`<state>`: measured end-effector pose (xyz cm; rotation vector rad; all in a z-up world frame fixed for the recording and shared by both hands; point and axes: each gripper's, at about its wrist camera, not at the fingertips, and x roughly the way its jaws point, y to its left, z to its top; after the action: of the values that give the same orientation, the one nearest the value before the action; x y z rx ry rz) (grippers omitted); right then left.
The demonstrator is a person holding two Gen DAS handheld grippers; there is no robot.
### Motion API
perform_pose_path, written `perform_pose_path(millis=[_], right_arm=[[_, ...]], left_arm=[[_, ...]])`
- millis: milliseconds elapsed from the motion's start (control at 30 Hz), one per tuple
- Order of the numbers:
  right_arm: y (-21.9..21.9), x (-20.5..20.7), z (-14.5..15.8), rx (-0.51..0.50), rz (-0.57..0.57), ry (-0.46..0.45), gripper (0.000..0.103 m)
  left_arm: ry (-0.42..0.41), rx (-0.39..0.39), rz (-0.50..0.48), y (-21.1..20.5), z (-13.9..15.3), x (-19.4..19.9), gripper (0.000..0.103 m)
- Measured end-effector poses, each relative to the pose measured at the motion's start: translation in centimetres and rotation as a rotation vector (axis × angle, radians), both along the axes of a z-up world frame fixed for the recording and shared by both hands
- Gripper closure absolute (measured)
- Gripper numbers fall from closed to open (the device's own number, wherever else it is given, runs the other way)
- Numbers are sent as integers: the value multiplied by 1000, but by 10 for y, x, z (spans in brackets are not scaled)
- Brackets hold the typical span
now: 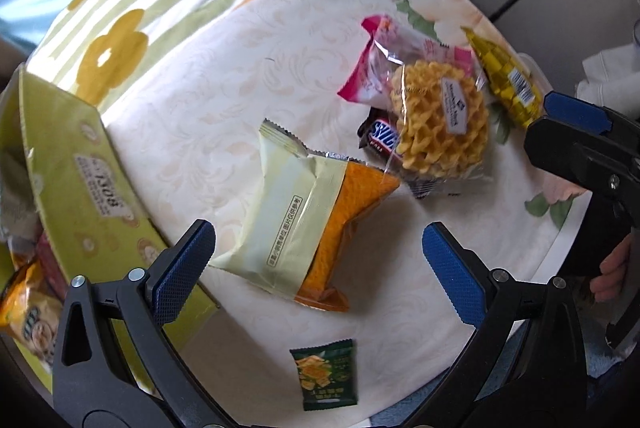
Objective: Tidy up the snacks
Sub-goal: 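Grasp the cream-orange cracker bag with the left tool while the right tool grasps the waffle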
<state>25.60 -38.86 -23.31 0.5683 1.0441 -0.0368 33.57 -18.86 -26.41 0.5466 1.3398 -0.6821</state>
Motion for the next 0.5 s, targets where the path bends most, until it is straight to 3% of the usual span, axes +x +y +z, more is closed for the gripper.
perform_pose_path(millis=[200,300,500], right_arm=[[8,5,-18,25,-146,19,1],[10,9,-28,35,-214,48,1],[11,22,-44,1,-254,114,1]], left_arm=[[-1,72,-83,-7,-23,4,0],[19,67,-104,-8,-31,7,1],[42,81,-108,-11,-47,14,7]])
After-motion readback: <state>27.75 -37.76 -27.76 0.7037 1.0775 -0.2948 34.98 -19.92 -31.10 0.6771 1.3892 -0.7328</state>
